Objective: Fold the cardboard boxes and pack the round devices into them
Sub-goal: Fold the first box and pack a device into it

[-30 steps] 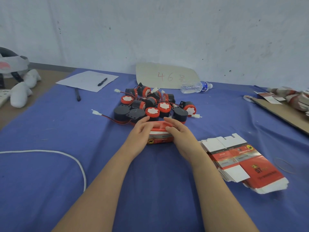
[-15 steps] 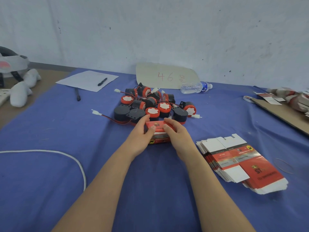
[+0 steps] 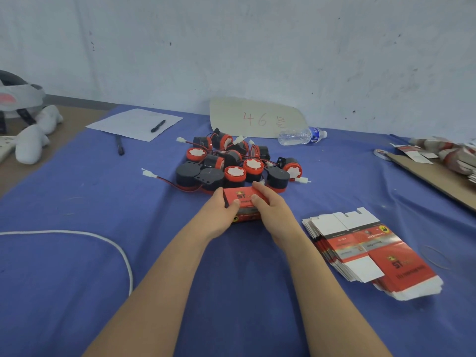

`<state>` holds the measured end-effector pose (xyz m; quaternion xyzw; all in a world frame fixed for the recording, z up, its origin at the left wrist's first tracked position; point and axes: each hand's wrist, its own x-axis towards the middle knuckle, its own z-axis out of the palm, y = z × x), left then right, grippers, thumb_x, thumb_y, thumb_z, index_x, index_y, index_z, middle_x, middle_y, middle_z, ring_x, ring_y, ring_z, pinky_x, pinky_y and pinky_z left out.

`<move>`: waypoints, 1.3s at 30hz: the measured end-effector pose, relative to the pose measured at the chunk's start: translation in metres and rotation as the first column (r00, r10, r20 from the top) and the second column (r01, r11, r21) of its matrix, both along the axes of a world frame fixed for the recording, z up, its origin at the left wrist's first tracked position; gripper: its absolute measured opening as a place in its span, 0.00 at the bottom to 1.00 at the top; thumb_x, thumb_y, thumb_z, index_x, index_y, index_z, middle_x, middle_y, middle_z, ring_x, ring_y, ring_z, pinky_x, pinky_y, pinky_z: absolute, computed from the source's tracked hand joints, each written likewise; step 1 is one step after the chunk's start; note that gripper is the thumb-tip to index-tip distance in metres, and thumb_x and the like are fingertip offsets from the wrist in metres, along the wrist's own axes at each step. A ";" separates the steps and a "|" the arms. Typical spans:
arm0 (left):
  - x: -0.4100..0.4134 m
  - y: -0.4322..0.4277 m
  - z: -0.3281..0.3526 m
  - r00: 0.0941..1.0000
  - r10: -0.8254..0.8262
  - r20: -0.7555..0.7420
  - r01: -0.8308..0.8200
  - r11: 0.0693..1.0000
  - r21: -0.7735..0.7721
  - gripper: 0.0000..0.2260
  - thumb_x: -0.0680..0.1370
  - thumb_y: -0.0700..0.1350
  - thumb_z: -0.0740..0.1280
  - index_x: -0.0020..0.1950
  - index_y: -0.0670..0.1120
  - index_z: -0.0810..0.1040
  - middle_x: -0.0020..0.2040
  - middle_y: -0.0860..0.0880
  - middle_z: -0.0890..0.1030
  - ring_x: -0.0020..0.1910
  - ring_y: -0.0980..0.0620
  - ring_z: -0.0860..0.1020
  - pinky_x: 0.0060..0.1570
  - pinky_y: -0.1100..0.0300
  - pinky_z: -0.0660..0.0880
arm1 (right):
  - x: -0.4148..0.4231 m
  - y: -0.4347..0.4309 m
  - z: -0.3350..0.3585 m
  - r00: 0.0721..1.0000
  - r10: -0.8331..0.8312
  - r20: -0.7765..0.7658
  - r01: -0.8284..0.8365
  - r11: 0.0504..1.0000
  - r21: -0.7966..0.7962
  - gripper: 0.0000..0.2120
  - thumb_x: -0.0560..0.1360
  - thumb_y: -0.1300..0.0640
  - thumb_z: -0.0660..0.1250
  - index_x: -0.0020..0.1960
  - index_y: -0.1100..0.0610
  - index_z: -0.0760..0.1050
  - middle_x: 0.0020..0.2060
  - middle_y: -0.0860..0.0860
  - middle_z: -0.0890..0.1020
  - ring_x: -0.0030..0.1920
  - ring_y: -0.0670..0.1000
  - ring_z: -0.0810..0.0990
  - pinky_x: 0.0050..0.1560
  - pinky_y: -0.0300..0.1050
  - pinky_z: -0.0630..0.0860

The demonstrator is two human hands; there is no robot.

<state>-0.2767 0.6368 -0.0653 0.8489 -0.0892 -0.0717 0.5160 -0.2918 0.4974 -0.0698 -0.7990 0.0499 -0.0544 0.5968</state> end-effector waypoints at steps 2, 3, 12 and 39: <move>-0.001 -0.001 0.000 1.000 -0.001 -0.002 0.001 1.000 0.007 0.15 0.83 0.50 0.57 0.69 0.49 0.65 0.59 0.51 0.74 0.52 0.50 0.76 0.52 0.56 0.74 | 0.000 0.000 0.000 1.000 0.000 0.002 0.000 1.000 0.013 0.19 0.82 0.56 0.57 0.73 0.50 0.64 0.59 0.46 0.71 0.52 0.42 0.72 0.39 0.27 0.70; -0.001 -0.001 -0.001 1.000 -0.004 -0.005 0.004 1.000 0.005 0.15 0.83 0.50 0.57 0.69 0.49 0.65 0.60 0.51 0.74 0.52 0.50 0.76 0.51 0.57 0.73 | 0.000 0.000 0.000 1.000 -0.003 0.005 0.003 1.000 0.018 0.19 0.82 0.56 0.57 0.73 0.50 0.64 0.59 0.46 0.71 0.51 0.41 0.73 0.40 0.28 0.70; -0.001 0.000 0.000 0.998 -0.015 -0.065 0.013 0.999 -0.035 0.14 0.83 0.48 0.54 0.69 0.50 0.65 0.60 0.49 0.76 0.55 0.50 0.76 0.56 0.55 0.74 | 0.004 -0.002 -0.004 0.999 -0.036 -0.015 0.037 0.997 0.073 0.20 0.82 0.58 0.58 0.73 0.50 0.64 0.61 0.48 0.72 0.58 0.46 0.72 0.44 0.29 0.69; -0.141 -0.227 0.124 0.930 -0.306 0.201 0.363 0.693 -0.623 0.15 0.83 0.44 0.58 0.70 0.48 0.67 0.63 0.47 0.76 0.57 0.50 0.78 0.57 0.48 0.78 | -0.189 -0.150 0.137 0.482 -0.788 0.383 0.738 0.601 0.307 0.13 0.82 0.59 0.56 0.63 0.58 0.74 0.55 0.55 0.79 0.54 0.51 0.78 0.56 0.44 0.75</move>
